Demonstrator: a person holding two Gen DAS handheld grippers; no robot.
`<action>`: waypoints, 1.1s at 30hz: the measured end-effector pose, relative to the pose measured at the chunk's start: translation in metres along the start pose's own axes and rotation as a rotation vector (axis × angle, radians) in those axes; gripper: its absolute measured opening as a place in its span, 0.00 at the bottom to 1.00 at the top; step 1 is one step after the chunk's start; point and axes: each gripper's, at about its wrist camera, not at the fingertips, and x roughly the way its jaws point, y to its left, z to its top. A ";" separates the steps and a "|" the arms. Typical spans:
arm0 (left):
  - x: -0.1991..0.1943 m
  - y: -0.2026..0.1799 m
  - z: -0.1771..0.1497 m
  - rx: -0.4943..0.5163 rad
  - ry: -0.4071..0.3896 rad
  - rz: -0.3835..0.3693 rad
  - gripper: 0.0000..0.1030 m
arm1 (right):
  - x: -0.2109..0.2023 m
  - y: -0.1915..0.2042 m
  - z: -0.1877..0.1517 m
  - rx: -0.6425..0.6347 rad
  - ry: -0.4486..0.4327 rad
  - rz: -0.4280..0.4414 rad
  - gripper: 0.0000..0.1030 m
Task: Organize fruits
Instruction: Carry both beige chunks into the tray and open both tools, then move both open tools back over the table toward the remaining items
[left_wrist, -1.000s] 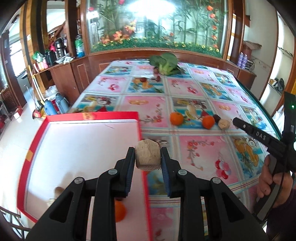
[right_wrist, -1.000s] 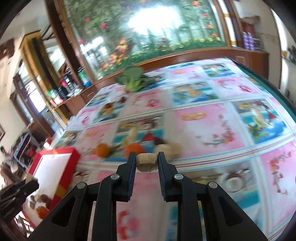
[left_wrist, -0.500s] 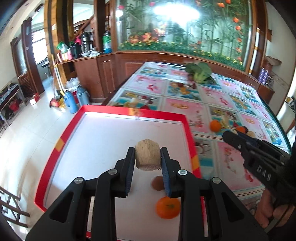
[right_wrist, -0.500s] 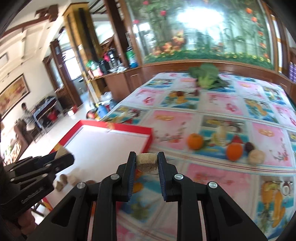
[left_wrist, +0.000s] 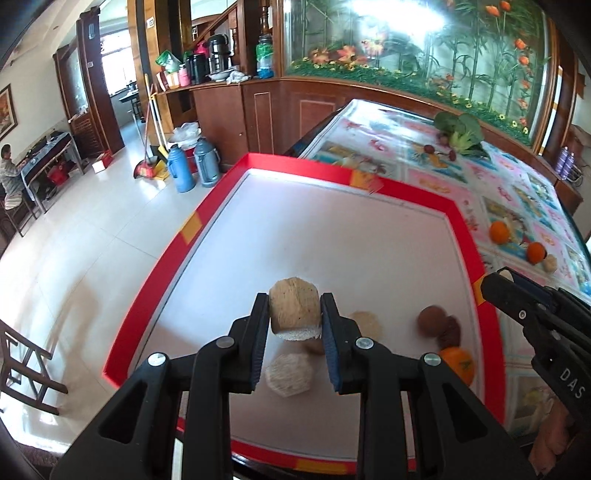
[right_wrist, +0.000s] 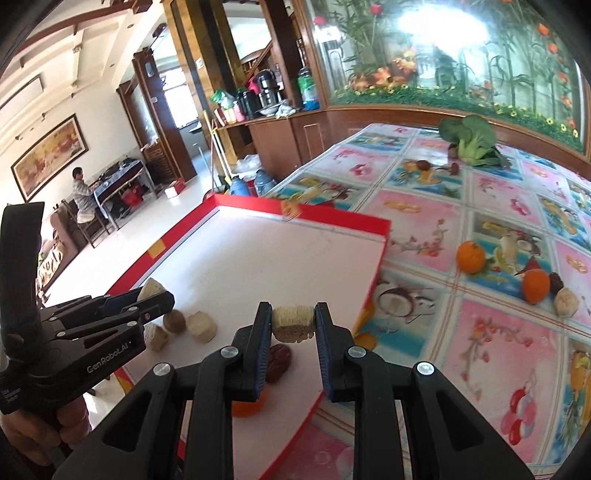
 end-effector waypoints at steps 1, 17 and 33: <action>0.000 0.001 -0.001 -0.001 -0.001 0.000 0.29 | 0.001 0.000 -0.001 0.000 0.005 0.004 0.21; 0.004 -0.018 -0.004 0.047 0.011 -0.001 0.29 | 0.008 0.009 -0.013 -0.026 0.065 0.043 0.22; -0.009 -0.024 0.005 0.041 -0.019 0.018 0.75 | -0.034 -0.031 0.011 -0.036 -0.104 -0.087 0.48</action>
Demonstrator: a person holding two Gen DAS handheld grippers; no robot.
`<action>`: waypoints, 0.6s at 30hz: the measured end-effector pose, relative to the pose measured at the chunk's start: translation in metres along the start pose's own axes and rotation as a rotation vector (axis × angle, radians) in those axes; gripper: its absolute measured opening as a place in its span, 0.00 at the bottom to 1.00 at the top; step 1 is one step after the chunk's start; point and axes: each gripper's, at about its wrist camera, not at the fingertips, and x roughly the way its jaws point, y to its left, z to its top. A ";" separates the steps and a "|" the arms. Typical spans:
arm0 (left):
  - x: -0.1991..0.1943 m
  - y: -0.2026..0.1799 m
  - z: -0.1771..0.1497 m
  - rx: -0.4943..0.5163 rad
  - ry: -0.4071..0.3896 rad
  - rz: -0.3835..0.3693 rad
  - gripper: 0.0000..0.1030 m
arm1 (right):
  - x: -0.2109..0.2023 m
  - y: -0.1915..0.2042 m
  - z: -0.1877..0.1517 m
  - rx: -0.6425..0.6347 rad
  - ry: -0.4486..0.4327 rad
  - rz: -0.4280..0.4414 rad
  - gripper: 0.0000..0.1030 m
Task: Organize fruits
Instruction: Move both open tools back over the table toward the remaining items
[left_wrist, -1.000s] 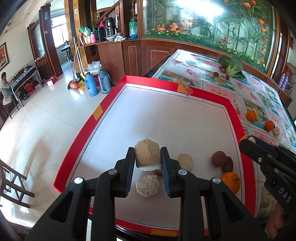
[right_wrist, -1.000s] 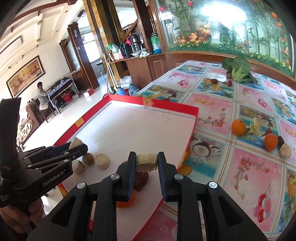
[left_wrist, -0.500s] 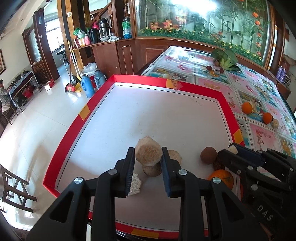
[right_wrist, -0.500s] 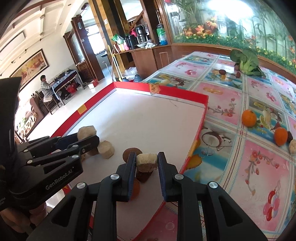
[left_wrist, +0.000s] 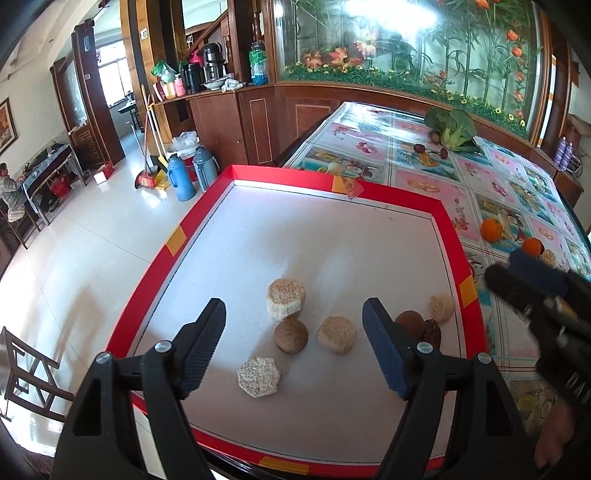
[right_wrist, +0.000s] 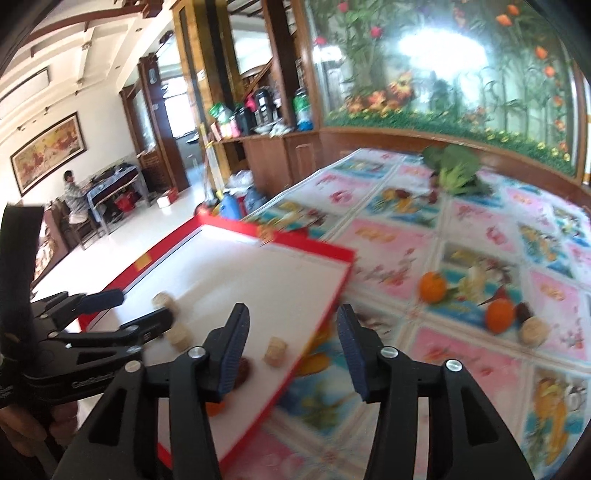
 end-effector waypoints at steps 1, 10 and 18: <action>-0.001 -0.001 0.001 0.004 0.000 0.001 0.75 | -0.002 -0.006 0.002 0.009 -0.009 -0.017 0.48; -0.020 -0.026 0.016 0.058 -0.031 0.005 0.78 | -0.033 -0.068 0.013 0.097 -0.055 -0.184 0.49; -0.062 -0.062 0.048 0.120 -0.121 -0.055 0.83 | -0.085 -0.121 0.023 0.217 -0.120 -0.255 0.49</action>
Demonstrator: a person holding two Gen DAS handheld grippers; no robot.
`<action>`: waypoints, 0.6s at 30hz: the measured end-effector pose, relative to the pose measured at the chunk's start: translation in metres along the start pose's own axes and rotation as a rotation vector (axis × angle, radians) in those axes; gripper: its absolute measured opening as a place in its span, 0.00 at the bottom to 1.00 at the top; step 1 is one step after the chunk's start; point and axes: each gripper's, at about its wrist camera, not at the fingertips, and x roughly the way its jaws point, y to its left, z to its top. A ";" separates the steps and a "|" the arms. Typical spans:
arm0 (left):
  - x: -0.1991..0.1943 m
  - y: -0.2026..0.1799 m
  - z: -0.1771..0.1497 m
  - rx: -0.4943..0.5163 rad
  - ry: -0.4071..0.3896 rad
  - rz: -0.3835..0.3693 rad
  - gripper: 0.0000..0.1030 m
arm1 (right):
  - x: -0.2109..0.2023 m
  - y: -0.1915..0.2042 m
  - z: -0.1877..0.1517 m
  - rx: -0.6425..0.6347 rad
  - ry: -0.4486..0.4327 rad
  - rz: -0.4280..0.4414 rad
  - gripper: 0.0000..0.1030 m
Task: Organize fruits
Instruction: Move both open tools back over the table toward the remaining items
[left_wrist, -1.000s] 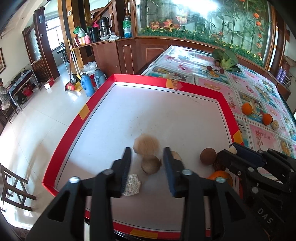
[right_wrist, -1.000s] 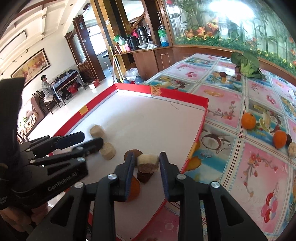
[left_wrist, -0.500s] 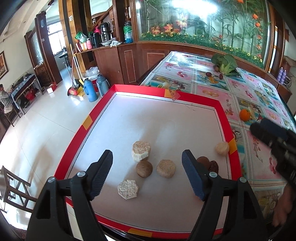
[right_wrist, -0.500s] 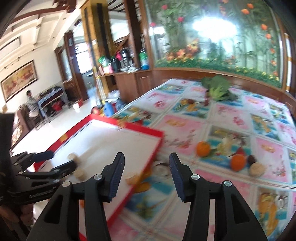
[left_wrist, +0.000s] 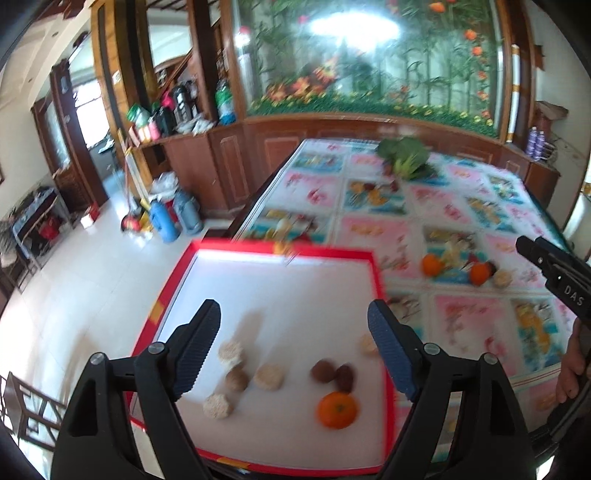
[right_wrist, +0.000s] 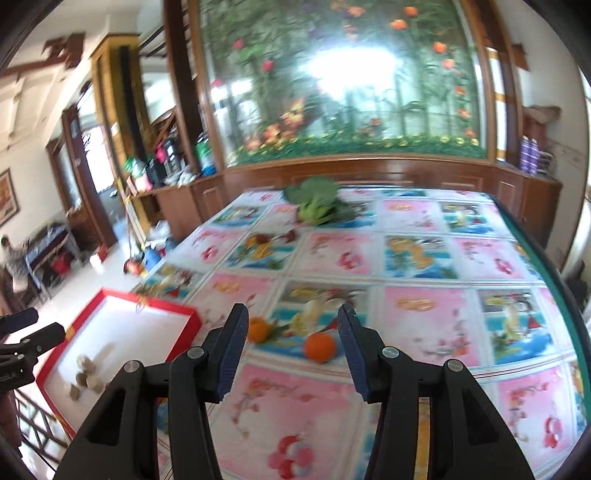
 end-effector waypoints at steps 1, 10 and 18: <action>-0.006 -0.007 0.007 0.011 -0.019 -0.010 0.85 | -0.005 -0.008 0.006 0.017 -0.003 0.000 0.49; -0.044 -0.074 0.072 0.114 -0.153 -0.130 0.86 | -0.050 -0.086 0.065 0.102 -0.071 -0.070 0.52; -0.015 -0.112 0.072 0.149 -0.124 -0.159 0.93 | -0.019 -0.125 0.048 0.153 0.041 -0.078 0.57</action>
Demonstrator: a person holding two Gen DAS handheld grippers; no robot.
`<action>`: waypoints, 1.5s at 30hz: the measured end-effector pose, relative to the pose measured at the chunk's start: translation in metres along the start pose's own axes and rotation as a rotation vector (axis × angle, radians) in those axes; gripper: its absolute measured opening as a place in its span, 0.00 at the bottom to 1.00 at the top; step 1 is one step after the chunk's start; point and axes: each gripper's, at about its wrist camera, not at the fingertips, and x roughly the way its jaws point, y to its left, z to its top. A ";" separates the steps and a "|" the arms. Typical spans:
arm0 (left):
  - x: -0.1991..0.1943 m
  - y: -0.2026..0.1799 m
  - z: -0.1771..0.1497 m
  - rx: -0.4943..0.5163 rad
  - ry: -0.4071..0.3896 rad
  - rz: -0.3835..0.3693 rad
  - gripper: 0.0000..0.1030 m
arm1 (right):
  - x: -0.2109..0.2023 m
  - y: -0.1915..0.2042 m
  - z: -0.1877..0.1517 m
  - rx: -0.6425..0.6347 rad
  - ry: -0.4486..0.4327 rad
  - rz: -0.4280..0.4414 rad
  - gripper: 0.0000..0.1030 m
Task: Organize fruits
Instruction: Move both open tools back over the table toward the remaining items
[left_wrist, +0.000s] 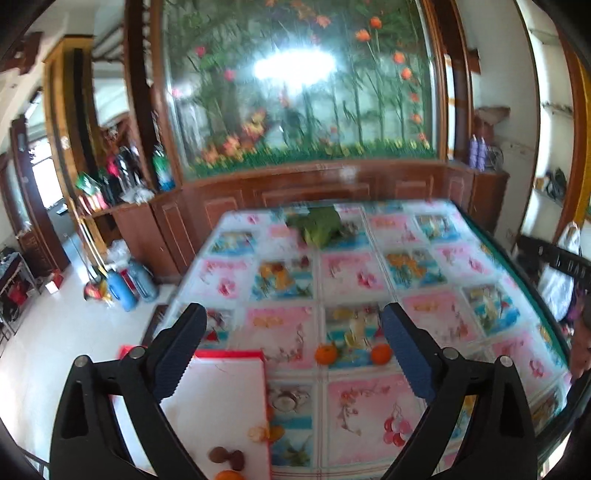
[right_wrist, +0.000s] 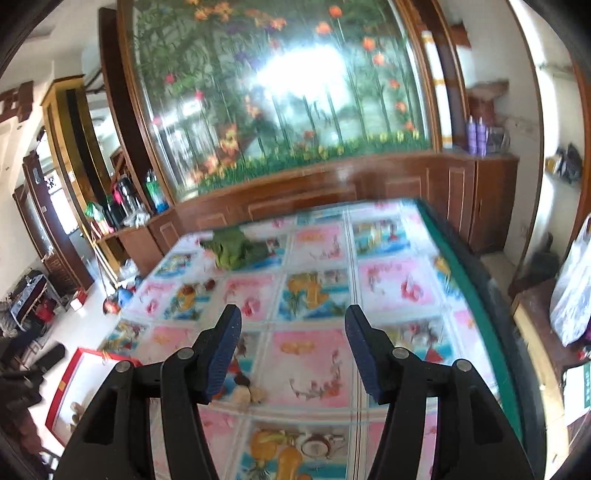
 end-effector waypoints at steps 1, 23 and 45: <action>0.013 -0.003 -0.008 0.011 0.042 0.002 0.93 | 0.009 0.000 -0.005 0.006 0.026 0.009 0.57; 0.104 -0.001 -0.060 0.065 0.283 0.037 0.93 | 0.113 0.036 -0.072 -0.129 0.192 -0.036 0.52; 0.112 -0.024 -0.073 0.087 0.301 0.028 0.93 | 0.106 0.042 -0.085 -0.229 0.222 0.108 0.52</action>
